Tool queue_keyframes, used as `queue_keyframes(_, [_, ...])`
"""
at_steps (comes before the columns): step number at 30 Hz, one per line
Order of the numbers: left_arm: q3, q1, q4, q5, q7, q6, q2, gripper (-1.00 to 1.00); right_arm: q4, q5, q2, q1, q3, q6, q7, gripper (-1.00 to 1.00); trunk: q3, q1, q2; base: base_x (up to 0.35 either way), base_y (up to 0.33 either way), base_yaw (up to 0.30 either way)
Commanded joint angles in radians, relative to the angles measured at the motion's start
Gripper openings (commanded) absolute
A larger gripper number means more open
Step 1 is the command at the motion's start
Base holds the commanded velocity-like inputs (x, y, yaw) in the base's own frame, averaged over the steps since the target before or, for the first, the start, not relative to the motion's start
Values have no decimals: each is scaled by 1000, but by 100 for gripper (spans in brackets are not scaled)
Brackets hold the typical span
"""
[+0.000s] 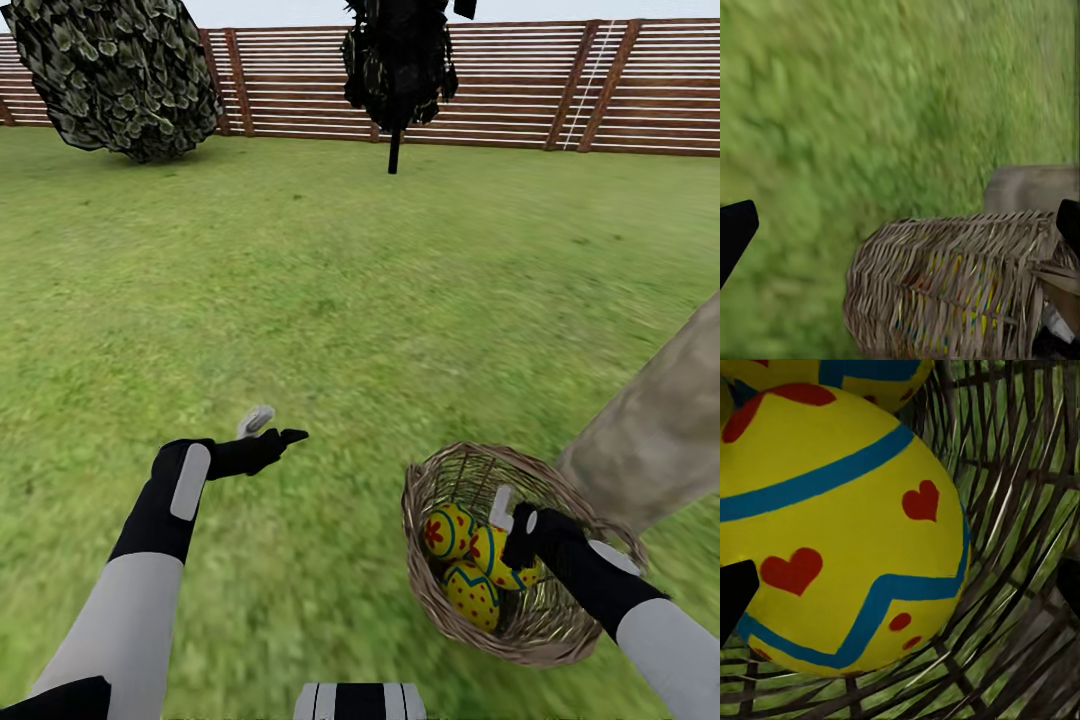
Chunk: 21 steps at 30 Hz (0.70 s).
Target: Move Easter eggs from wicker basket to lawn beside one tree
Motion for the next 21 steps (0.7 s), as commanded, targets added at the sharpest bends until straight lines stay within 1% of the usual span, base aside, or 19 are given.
queue_keyframes(1, [4,-1,1,-4,-16,5,-1,100,-2,11,4,-1,9,2,7,100,-5,0,-1,0,0,0])
queue_keyframes(4, [4,0,2,1,-20,4,-1,100,-2,12,12,-1,26,1,7,100,-16,2,-1,0,0,0])
queue_keyframes(7, [4,0,2,1,-21,4,-1,100,-2,11,13,-1,43,-1,7,100,-16,2,-1,0,0,0])
queue_keyframes(8, [-1,5,8,5,-22,5,-6,100,-3,17,19,-7,48,-7,13,100,-16,2,-1,0,0,0])
queue_keyframes(10, [1,17,19,5,-22,4,-6,100,4,22,12,-13,43,-4,24,100,-16,2,-1,0,0,0])
queue_keyframes(11, [0,22,25,5,-22,3,-6,100,8,16,10,-13,42,-1,18,100,-16,2,-1,0,0,0])
queue_keyframes(13, [0,31,36,5,-22,3,-6,100,12,5,9,-13,41,0,13,100,-24,2,-2,0,0,0])
queue_keyframes(18, [0,32,62,5,-22,2,-6,100,19,1,7,-13,40,-4,13,100,-43,5,-3,0,0,0])
queue_keyframes(19, [0,32,62,5,-22,2,-6,100,24,0,1,-13,40,-8,13,100,-43,5,-3,0,0,0])
queue_keyframes(21, [0,32,63,5,-22,2,-6,100,36,0,0,-13,39,-9,13,100,-43,5,-3,0,0,0])
